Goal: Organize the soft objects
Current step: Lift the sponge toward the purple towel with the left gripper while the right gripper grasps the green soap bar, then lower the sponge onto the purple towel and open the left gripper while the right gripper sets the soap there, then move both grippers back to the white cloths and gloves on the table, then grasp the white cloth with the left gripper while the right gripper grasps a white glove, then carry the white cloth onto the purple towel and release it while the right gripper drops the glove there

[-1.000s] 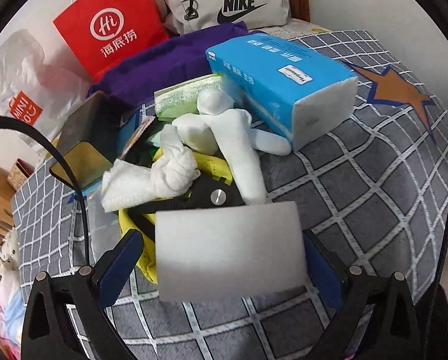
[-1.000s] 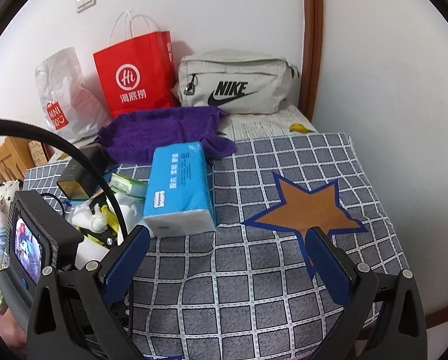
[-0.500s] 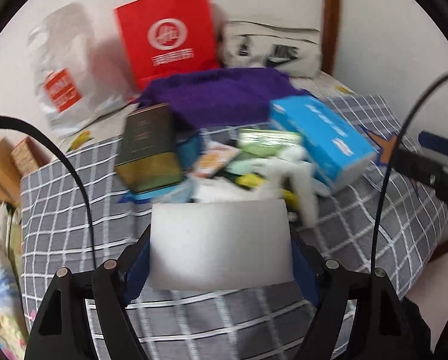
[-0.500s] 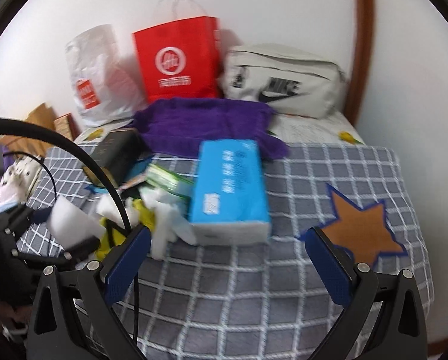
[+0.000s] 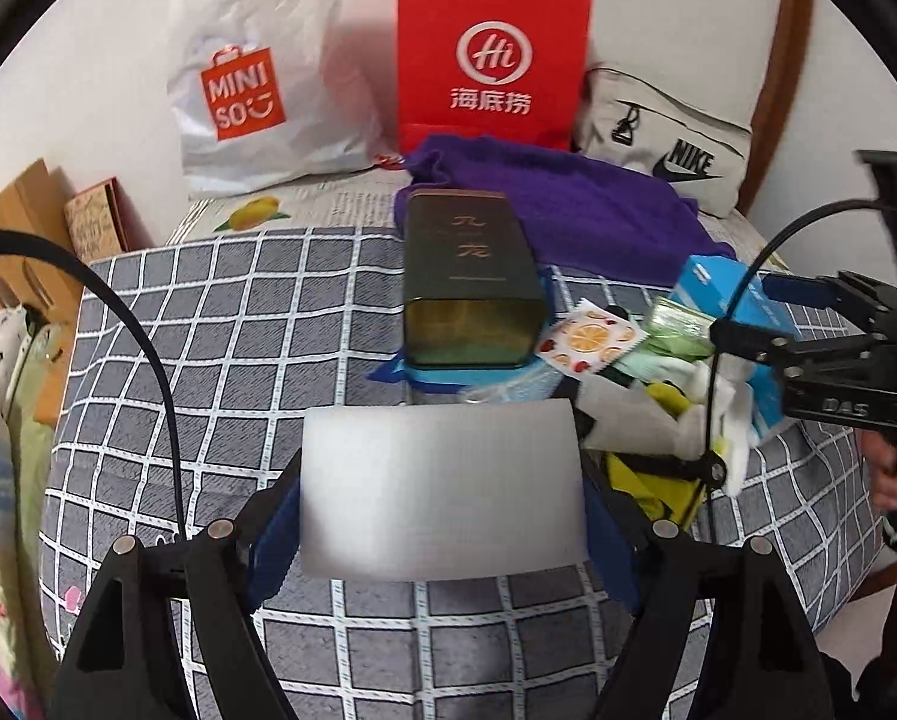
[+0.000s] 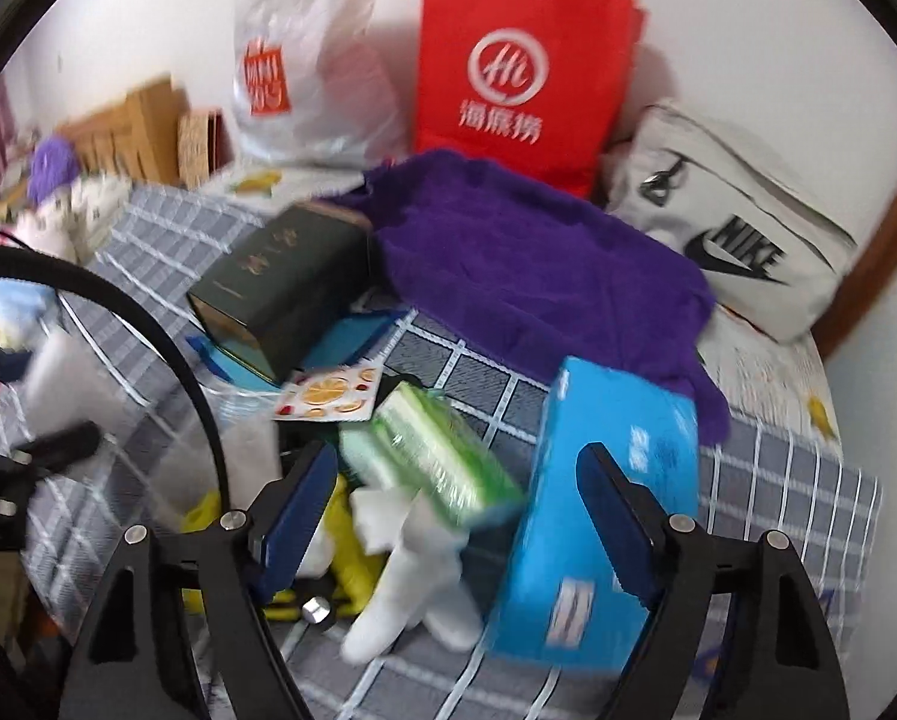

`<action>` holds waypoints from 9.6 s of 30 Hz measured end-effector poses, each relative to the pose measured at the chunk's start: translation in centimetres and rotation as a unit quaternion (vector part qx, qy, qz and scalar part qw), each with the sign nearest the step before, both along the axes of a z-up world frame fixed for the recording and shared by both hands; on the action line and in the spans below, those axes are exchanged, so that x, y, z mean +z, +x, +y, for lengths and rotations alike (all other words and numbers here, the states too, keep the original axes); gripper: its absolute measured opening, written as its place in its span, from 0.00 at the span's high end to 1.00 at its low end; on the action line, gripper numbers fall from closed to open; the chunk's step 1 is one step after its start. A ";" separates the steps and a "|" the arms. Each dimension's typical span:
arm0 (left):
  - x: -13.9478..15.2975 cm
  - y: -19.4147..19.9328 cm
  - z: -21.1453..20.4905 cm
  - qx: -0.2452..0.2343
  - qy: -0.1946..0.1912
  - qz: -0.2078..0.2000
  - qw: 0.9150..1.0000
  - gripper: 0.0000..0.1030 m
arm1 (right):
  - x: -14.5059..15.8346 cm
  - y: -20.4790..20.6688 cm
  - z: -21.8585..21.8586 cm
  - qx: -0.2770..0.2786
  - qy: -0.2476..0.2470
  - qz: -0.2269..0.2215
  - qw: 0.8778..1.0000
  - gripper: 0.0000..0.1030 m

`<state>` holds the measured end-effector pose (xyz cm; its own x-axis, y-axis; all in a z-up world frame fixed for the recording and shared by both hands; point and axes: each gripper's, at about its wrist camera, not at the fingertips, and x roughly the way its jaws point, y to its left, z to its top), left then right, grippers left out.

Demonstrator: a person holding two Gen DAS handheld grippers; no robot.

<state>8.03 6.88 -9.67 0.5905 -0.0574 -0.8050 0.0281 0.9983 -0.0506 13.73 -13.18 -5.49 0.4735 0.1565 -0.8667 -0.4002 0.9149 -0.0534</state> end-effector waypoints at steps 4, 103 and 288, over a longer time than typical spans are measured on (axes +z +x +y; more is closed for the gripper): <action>-0.2 0.5 1.0 0.006 -0.006 0.000 1.000 0.22 | -2.2 1.5 1.6 0.041 -0.050 0.026 0.998 0.28; 2.1 32.7 -6.7 -0.095 -0.060 0.021 0.993 0.14 | -0.7 20.9 -8.8 -0.159 0.135 -0.061 0.976 0.38; -2.8 30.0 -4.1 -0.112 -0.080 0.100 0.985 0.74 | -5.7 20.5 -9.5 -0.059 0.128 0.074 0.987 0.78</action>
<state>37.99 2.80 -12.42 0.3794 -0.3038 -0.8739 0.2198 0.9471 -0.2339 34.19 -22.70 -11.24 0.3736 0.3301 -0.8669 -0.2758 0.9318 0.2359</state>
